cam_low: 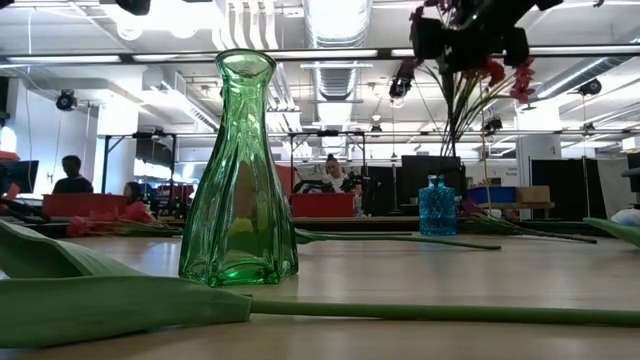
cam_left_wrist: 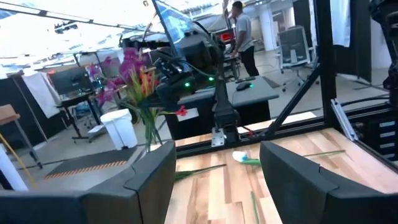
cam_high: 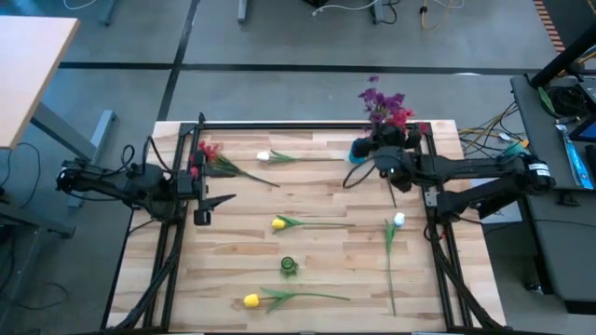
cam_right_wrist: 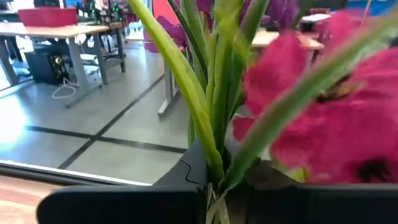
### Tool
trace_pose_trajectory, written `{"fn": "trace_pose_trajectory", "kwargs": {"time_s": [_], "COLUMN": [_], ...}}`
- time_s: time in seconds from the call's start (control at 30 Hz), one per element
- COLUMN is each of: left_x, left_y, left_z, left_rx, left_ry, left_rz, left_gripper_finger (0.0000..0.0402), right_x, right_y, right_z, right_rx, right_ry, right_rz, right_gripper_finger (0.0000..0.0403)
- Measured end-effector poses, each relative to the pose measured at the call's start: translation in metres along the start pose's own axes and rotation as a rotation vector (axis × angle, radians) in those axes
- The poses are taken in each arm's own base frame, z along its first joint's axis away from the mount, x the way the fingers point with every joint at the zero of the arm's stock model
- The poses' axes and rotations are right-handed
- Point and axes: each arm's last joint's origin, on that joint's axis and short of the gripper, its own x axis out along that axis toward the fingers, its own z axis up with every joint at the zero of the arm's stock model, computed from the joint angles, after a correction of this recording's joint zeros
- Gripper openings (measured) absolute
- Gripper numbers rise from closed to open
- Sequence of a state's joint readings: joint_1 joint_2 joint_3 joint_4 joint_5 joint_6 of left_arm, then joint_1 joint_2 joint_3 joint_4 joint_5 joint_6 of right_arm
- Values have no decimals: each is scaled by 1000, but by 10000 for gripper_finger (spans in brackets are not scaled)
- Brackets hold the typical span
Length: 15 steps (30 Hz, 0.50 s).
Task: Sort flowers into vase by color
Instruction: Put the bottom purple flowers into the blue vase
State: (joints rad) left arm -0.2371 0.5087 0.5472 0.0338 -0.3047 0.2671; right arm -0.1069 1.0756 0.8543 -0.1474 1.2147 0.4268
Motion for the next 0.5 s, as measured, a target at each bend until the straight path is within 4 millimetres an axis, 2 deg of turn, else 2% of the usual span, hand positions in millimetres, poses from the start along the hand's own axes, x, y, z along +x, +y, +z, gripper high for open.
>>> {"fn": "trace_pose_trajectory", "kwargs": {"time_s": [0.13,0.33,0.5], "left_x": [0,-4,-9], "left_y": [0,7,8], "left_z": [0,3,3], "left_rx": [4,37,40], "left_ry": [7,39,62], "left_rz": [15,153,148], "left_gripper_finger": [216,216,216], "right_x": [10,20,32], "right_y": [1,9,17], "right_z": [8,17,10], "right_rx": [1,-5,-48], "right_ry": [-20,-73,-74], "right_rz": [20,51,44], "right_gripper_finger": [18,18,18]}}
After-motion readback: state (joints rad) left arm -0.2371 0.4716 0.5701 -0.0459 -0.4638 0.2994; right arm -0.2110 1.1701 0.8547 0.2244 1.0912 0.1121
